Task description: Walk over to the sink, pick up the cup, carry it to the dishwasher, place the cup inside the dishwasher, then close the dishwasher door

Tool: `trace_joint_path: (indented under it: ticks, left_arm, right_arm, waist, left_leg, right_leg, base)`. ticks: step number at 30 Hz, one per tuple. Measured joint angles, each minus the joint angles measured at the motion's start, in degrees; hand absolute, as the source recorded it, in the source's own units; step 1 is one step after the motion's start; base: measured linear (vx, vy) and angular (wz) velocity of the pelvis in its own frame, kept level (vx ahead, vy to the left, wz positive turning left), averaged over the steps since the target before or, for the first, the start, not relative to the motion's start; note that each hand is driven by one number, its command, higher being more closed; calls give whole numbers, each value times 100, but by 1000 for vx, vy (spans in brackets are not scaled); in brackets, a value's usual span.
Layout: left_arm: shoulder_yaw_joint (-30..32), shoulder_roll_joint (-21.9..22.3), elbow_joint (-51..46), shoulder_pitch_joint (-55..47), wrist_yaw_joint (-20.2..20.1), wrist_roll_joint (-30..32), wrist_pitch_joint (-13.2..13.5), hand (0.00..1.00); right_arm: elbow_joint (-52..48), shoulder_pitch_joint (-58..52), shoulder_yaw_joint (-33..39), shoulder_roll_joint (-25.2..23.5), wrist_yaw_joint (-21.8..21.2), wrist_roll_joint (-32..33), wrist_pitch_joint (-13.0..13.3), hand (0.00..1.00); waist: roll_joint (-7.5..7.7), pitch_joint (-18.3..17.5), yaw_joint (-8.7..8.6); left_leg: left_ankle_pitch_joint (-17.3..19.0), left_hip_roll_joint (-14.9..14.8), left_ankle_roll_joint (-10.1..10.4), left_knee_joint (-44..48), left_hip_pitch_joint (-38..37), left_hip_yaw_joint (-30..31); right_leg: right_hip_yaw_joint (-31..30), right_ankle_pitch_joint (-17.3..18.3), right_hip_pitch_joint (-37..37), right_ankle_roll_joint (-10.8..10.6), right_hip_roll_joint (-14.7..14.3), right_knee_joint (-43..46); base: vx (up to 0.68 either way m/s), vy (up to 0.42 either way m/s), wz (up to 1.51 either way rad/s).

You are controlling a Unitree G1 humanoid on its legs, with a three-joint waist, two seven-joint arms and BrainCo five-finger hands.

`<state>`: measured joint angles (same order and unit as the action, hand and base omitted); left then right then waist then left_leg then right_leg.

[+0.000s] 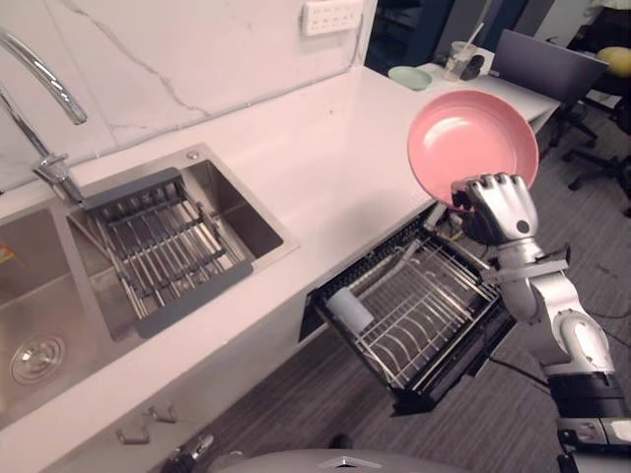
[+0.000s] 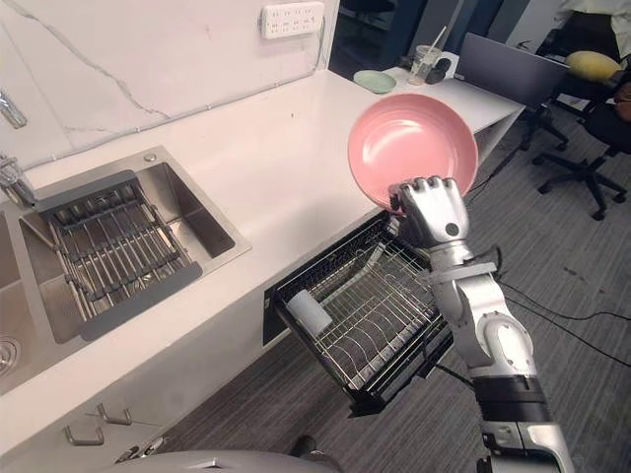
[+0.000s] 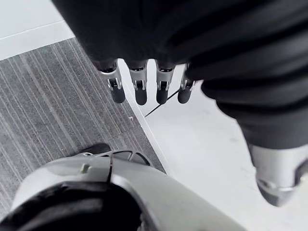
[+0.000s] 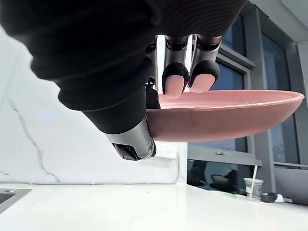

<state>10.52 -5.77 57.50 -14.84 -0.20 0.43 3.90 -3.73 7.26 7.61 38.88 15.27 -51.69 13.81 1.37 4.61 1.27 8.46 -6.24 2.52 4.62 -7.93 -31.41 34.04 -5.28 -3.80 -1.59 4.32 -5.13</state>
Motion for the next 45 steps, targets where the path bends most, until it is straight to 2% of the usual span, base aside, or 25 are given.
trace_joint_path:
  ticks: [5,9,13,18,23,28,29,34,38,45]
  left_arm:
    - [-196,-83,-37,8,-30,51,1,0]
    - [-272,-106,-62,11,-43,52,-1,0]
    - [-391,-170,-60,198,-50,-34,3,0]
    - [-401,-217,-62,616,-58,-264,81,0]
    - [-450,-210,-68,763,-47,-544,132,0]
    - [-514,-220,-142,1002,-50,-900,202,0]
    - [-595,-226,-239,1026,-51,-943,210,0]
    - [-760,-236,-365,1097,-65,-1126,266,0]
    - [-954,-262,-517,1111,-87,-1158,284,0]
    - [-1098,-269,-633,1113,-130,-1161,295,0]
  right_arm:
    - [1,-403,257,-79,-97,270,-181,100]
    - [19,-787,490,-356,-232,415,-313,100]
    - [17,-889,495,-531,-266,687,-427,100]
    - [277,-564,419,-531,-254,734,-568,100]
    - [645,39,162,-509,-229,886,-790,100]
    - [1133,668,-132,-438,-139,985,-922,100]
    - [1207,880,-254,-389,-139,1114,-1022,100]
    - [1472,1461,-550,-349,-136,1332,-1182,100]
    - [1945,1655,-760,-349,-134,1388,-1355,100]
    - [2396,1774,-736,-347,-136,1541,-1680,100]
  waist:
    - [18,13,-153]
    - [12,52,-233]
    - [-1,268,-385]
    - [-21,745,-374]
    - [-101,1151,-317]
    - [-172,1412,-197]
    - [-201,1524,-152]
    - [-304,1720,-84]
    - [-389,1878,42]
    - [-556,2113,-2]
  left_leg:
    - [-142,191,-37,-298,-2,-51]
    - [-146,248,-38,-294,10,-230]
    - [-106,276,-96,-236,385,-386]
    - [-109,260,-161,37,875,-440]
    - [-44,255,-242,246,1233,-135]
    - [-54,299,-344,521,1754,155]
    - [-75,309,-374,595,1834,194]
    - [-96,398,-428,677,2055,466]
    - [-113,474,-499,727,2201,516]
    - [-130,532,-576,815,2377,536]
  right_leg:
    - [-137,-122,181,-26,104,1]
    - [-375,-211,317,-20,132,4]
    - [-627,-352,750,33,147,30]
    - [-731,-520,1234,147,173,43]
    - [-756,-590,1419,145,196,44]
    - [-742,-703,1739,105,326,45]
    - [-734,-736,1759,109,360,45]
    - [-639,-805,1805,80,470,45]
    - [-648,-844,1882,42,542,45]
    - [-655,-910,2009,31,626,48]
  base:
    - [-60,111,-11]
    - [-54,70,-27]
    - [-107,70,-27]
    - [-90,32,-10]
    - [-51,58,5]
    - [-37,137,30]
    - [-43,178,29]
    - [-42,163,28]
    - [-51,136,14]
    - [-29,129,4]
